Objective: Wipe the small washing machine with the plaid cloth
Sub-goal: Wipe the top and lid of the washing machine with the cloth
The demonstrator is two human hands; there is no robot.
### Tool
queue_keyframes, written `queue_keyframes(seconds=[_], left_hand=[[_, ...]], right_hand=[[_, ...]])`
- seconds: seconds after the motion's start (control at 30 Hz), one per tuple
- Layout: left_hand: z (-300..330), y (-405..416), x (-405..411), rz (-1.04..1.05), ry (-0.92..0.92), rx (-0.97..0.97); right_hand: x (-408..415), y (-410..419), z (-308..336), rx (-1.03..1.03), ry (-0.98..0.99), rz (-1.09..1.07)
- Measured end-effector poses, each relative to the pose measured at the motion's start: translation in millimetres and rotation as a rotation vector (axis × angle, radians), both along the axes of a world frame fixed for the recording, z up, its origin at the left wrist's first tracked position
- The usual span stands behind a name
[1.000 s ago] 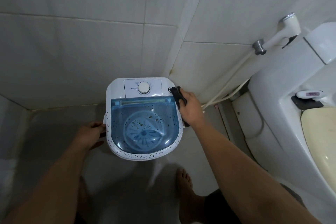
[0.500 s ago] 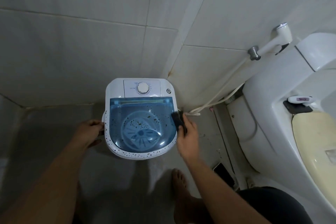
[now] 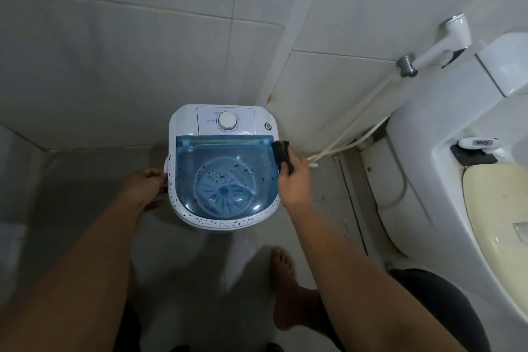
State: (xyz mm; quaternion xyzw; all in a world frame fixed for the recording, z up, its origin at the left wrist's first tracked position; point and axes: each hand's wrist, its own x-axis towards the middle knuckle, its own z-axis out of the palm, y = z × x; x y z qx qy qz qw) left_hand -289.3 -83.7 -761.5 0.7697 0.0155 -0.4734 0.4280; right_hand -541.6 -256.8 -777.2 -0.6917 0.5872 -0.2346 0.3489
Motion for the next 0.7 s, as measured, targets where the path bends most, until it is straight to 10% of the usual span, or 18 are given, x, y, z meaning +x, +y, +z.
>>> queue_keyframes(seconds=[0.3, 0.7], left_hand=[[-5.1, -0.7, 0.9, 0.002, -0.009, 0.009], [-6.4, -1.5, 0.6, 0.005, -0.015, 0.026]], right_hand=[[-34.7, 138.4, -14.1, -0.05, -0.171, -0.201], [-34.6, 116.9, -12.4, -0.169, -0.05, -0.126]])
